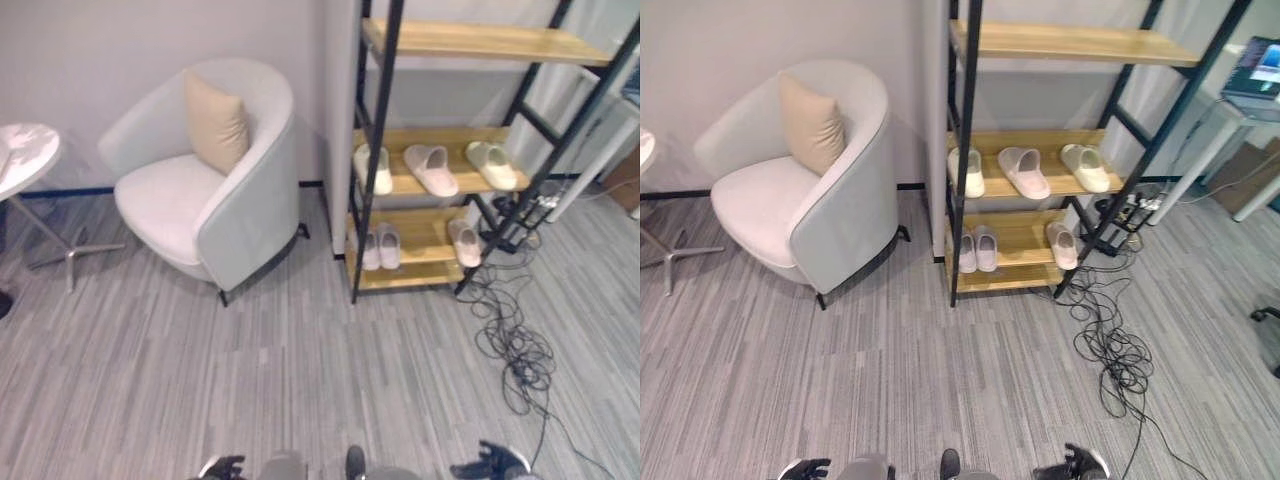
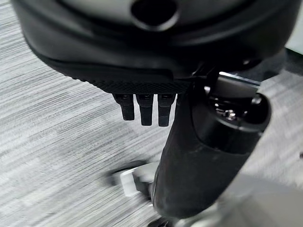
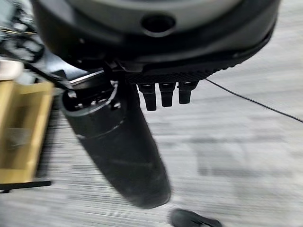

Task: Arrange the slippers neatly on the shoe rack.

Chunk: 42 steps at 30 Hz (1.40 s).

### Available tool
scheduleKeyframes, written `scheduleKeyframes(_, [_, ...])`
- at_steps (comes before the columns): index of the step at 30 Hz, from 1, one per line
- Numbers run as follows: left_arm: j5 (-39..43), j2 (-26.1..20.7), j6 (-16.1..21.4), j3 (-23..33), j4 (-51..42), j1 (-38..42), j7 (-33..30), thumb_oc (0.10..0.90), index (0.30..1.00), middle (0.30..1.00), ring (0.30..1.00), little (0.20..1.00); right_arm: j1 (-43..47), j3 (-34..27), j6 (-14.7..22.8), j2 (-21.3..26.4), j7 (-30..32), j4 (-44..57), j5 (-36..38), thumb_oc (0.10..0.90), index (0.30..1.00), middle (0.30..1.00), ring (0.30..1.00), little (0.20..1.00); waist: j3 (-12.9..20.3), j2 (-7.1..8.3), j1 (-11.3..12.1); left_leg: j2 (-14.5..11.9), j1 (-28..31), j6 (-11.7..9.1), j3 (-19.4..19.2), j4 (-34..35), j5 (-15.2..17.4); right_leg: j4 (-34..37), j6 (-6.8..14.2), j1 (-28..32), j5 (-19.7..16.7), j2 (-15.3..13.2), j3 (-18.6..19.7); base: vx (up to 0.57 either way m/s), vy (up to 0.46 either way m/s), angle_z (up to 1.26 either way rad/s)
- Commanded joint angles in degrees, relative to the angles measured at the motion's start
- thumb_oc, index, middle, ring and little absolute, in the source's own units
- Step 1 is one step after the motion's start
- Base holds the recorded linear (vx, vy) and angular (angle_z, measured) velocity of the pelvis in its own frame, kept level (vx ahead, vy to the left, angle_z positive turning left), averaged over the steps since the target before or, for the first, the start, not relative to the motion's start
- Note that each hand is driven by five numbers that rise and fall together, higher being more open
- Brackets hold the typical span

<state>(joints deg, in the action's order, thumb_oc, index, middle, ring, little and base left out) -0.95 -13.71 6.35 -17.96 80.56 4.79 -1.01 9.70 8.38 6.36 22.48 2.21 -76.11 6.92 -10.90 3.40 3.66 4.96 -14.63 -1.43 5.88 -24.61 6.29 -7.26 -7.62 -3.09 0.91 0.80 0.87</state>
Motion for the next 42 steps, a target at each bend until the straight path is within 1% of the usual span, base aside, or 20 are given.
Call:
scheduleKeyframes(1, [-2.8, 1.3, 1.2, 1.7, -1.3, -2.9, 0.1, 0.800, 0.900, 0.900, 0.900, 0.900, -3.0, 0.9, 1.5, 3.2, 1.2, 4.7, -1.8, 0.800, 0.900, 0.900, 0.900, 0.900, 2.3, -3.29, 2.6, 5.9, -0.5, 3.6, -3.9, 12.9, -11.3, -3.7, 8.6, 7.9, 2.7, 5.3, 3.3, 0.30, -0.161, -0.12])
scheduleKeyframes(4, [-2.6, 0.7, 1.0, 3.2, -0.7, -3.7, -0.1, 0.800, 0.900, 0.900, 0.900, 0.900, -2.4, 1.0, 1.8, 2.5, 1.2, 4.4, -2.2, 0.800, 0.900, 0.900, 0.900, 0.900, 3.2, -2.96, 3.5, 6.7, 4.8, 6.2, -2.0, 16.1, -9.4, -8.7, 9.9, 7.3, 2.5, 6.1, 4.2, 0.42, -0.167, -0.72])
scheduleKeyframes(5, [-2.3, -0.2, 0.8, 4.0, -0.5, -3.4, -0.1, 0.800, 0.900, 0.900, 0.900, 0.900, -1.1, 1.9, 1.7, 1.4, 1.2, 5.4, -3.6, 0.800, 0.900, 0.900, 0.900, 0.900, 2.8, -2.50, 4.2, 6.0, 7.5, 8.2, -1.9, 17.7, -8.2, -22.3, 16.9, 2.3, -5.6, 5.1, 2.3, 0.23, -0.120, -0.63])
scheduleKeyframes(7, [-2.0, -0.3, 0.6, 4.1, -0.5, -3.1, -0.3, 0.800, 0.900, 0.900, 0.900, 0.900, -1.1, 1.3, 1.8, 1.3, 1.2, 5.2, -3.3, 0.800, 0.900, 0.900, 0.900, 0.900, 2.8, -3.40, 3.4, 4.7, 9.1, 8.1, -1.6, 18.6, -8.0, -26.4, 19.4, 0.7, -7.3, 4.2, 1.2, 0.24, -0.099, -0.58])
scheduleKeyframes(8, [-2.1, 0.0, 0.3, 3.3, -0.5, -2.8, -0.4, 0.800, 0.900, 0.900, 0.900, 0.900, -1.6, 0.9, 1.3, 0.8, 1.3, 5.2, -3.8, 0.800, 0.900, 0.900, 0.900, 0.900, 2.4, -5.63, 2.2, 2.7, 12.6, 8.6, -0.4, 18.5, -6.5, -31.9, 17.4, -3.3, -6.1, 0.3, -2.7, 0.19, -0.047, -0.25])
scheduleKeyframes(10, [-2.2, 0.2, 0.3, 3.0, -0.4, -2.8, -0.3, 0.800, 0.900, 0.900, 0.900, 0.900, -1.9, 1.0, 1.2, 0.8, 1.2, 5.0, -4.2, 0.800, 0.900, 0.900, 0.900, 0.900, 2.2, -5.86, 1.3, 2.7, 14.0, 8.6, 0.6, 18.4, -6.3, -31.4, 16.1, -4.4, -4.3, -1.7, -3.9, 0.26, -0.134, 0.01])
scheduleKeyframes(11, [-2.6, 0.2, 0.7, 2.2, -1.0, -2.4, -0.6, 0.800, 0.900, 0.900, 0.900, 0.900, -2.7, 0.9, 1.3, 1.0, 1.3, 4.8, -4.7, 0.800, 0.900, 0.900, 0.900, 0.900, 2.5, -6.28, 0.9, 2.2, 15.3, 7.8, 2.7, 17.9, -4.9, -23.7, 12.8, -4.7, -0.3, -4.5, -4.4, 0.27, -0.199, 0.04])
scheduleKeyframes(13, [-2.8, 0.3, 1.0, 1.7, -1.6, -2.1, -0.7, 0.800, 0.900, 0.900, 0.900, 0.900, -3.0, 0.7, 1.3, 1.2, 1.3, 4.9, -4.5, 0.800, 0.900, 0.900, 0.900, 0.900, 2.5, -6.42, 0.4, 1.8, 16.0, 7.0, 3.6, 17.6, -4.1, -19.7, 12.1, -4.0, 0.4, -5.8, -3.9, 0.21, -0.226, 0.12])
scheduleKeyframes(17, [-3.8, 0.0, 1.5, 0.1, -1.7, -0.3, -1.5, 0.800, 0.900, 0.900, 0.900, 0.900, -3.5, 0.4, 0.8, 1.1, 1.4, 5.0, -3.6, 0.800, 0.900, 0.900, 0.900, 0.900, 3.1, -5.93, -0.7, -1.1, 17.2, 4.2, 8.4, 16.3, -0.5, -6.7, 13.0, -3.9, -5.2, -12.3, 6.5, 0.20, -0.437, 0.15])
scheduleKeyframes(20, [-4.1, 0.0, 1.6, 0.2, -1.4, -1.1, -2.1, 0.800, 0.900, 0.900, 0.900, 0.900, -4.5, 0.7, 0.4, 0.8, 1.4, 5.2, -4.8, 0.800, 0.900, 0.900, 0.900, 0.900, 3.5, -4.67, 0.1, -4.7, 18.6, 1.5, 8.8, 16.7, 0.1, -3.2, 15.2, -1.7, -5.9, -14.5, 1.8, 0.21, -0.592, 0.37])
scheduleKeyframes(26, [-2.1, -0.9, 1.3, 2.5, -1.1, -1.7, -2.9, 0.800, 0.900, 0.900, 0.900, 0.900, -4.7, 2.7, 1.3, 0.9, 1.9, 6.2, -5.1, 0.800, 0.900, 0.900, 0.900, 0.900, 3.1, -3.07, 0.7, -12.0, 14.0, -0.6, 10.4, 10.7, -8.4, -4.5, 12.7, 0.1, 0.9, -7.8, 0.0, 0.08, -0.585, 0.08])
scheduleKeyframes(27, [-1.4, -1.1, 1.1, 2.9, -1.4, -1.5, -2.8, 0.800, 0.900, 0.900, 0.900, 0.900, -4.9, 3.3, 1.6, 0.7, 2.2, 6.7, -4.4, 0.800, 0.900, 0.900, 0.900, 0.900, 1.6, -1.52, 0.6, -14.0, 9.8, 1.0, 8.1, 4.6, -13.5, -4.8, 10.7, 1.7, 1.9, -5.9, -1.0, 0.03, -0.373, 0.24])
scheduleKeyframes(30, [-1.1, -1.4, 0.9, 3.1, -1.8, -1.7, -3.0, 0.800, 0.900, 0.900, 0.900, 0.900, -5.7, 4.2, 1.9, 0.7, 2.3, 7.7, -4.1, 0.800, 0.900, 0.900, 0.900, 0.900, 0.0, -0.03, 0.4, -16.4, 6.0, 1.6, 1.8, -0.2, -15.7, -4.7, 8.6, 3.0, 2.2, -4.4, -2.8, 0.04, -0.519, 0.26])
scheduleKeyframes(32, [-1.7, -1.4, 1.2, 2.8, -2.2, -1.7, -3.5, 0.800, 0.900, 0.900, 0.900, 0.900, -5.1, 4.5, 1.9, 1.3, 2.2, 8.4, -4.1, 0.800, 0.900, 0.900, 0.900, 0.900, -0.3, 0.30, 2.3, -7.1, 2.5, 1.5, 3.6, -4.0, -10.6, -3.4, 8.9, 4.2, 2.3, -3.2, -2.6, 0.20, -0.453, 0.32])
scheduleKeyframes(33, [-2.0, -1.3, 1.4, 3.2, -2.1, -1.8, -3.4, 0.800, 0.900, 0.900, 0.900, 0.900, -4.8, 4.2, 2.1, 1.9, 2.1, 9.2, -4.1, 0.800, 0.900, 0.900, 0.900, 0.900, 0.1, -0.33, 3.0, -0.8, 0.4, 2.6, -0.6, -0.7, -6.2, -2.3, 9.4, 5.6, 2.2, -1.8, -3.3, 0.30, -0.396, 0.00])
scheduleKeyframes(35, [-3.3, -1.1, 1.6, 3.8, -1.8, -2.7, -3.1, 0.800, 0.900, 0.900, 0.900, 0.900, -5.1, 3.7, 2.3, 2.1, 2.3, 10.8, -4.2, 0.800, 0.900, 0.900, 0.900, 0.900, 1.6, -1.57, 3.0, 1.0, 0.1, 4.3, -8.8, 7.9, -6.8, -1.3, 9.7, 6.8, 2.6, 0.7, -4.3, 0.27, -0.275, -0.17])
scheduleKeyframes(38, [-4.7, -0.8, 1.5, 5.0, -1.6, -4.3, -2.8, 0.800, 0.900, 0.900, 0.900, 0.900, -5.6, 3.8, 2.5, 2.4, 2.4, 13.7, -5.1, 0.800, 0.900, 0.900, 0.900, 0.900, 2.9, -3.15, 4.6, 3.4, 1.0, 4.2, -13.3, 17.0, -11.1, -1.2, 10.1, 9.9, 3.3, 4.0, -3.3, 0.32, -0.183, -0.16])
scheduleKeyframes(40, [-4.4, -1.4, 1.5, 6.4, -1.1, -5.2, -3.1, 0.800, 0.900, 0.900, 0.900, 0.900, -4.4, 4.7, 2.6, 2.4, 2.1, 15.3, -6.1, 0.800, 0.900, 0.900, 0.900, 0.900, 3.3, -2.65, 7.0, 5.4, 0.1, 3.3, -9.4, 17.2, -13.4, -3.3, 11.0, 12.0, 1.1, 4.9, -0.5, 0.44, -0.217, -0.38])
scheduleKeyframes(41, [-4.0, -1.7, 1.4, 7.3, -0.6, -5.4, -3.5, 0.800, 0.900, 0.900, 0.900, 0.900, -3.7, 5.3, 2.7, 1.8, 1.9, 16.3, -6.5, 0.800, 0.900, 0.900, 0.900, 0.900, 3.4, -1.96, 7.8, 6.0, 1.4, 4.7, -8.4, 17.2, -12.6, -7.5, 12.1, 11.9, -0.7, 4.7, 0.5, 0.51, -0.170, -0.51])
scheduleKeyframes(42, [-3.9, -2.2, 1.4, 7.8, 0.0, -5.5, -3.5, 0.800, 0.900, 0.900, 0.900, 0.900, -4.0, 5.3, 2.9, 1.2, 1.6, 16.8, -7.4, 0.800, 0.900, 0.900, 0.900, 0.900, 3.6, -1.08, 7.2, 6.4, 4.3, 8.0, -8.3, 17.8, -10.6, -19.2, 18.0, 9.0, -8.7, 4.6, 1.1, 0.51, -0.130, -0.78])
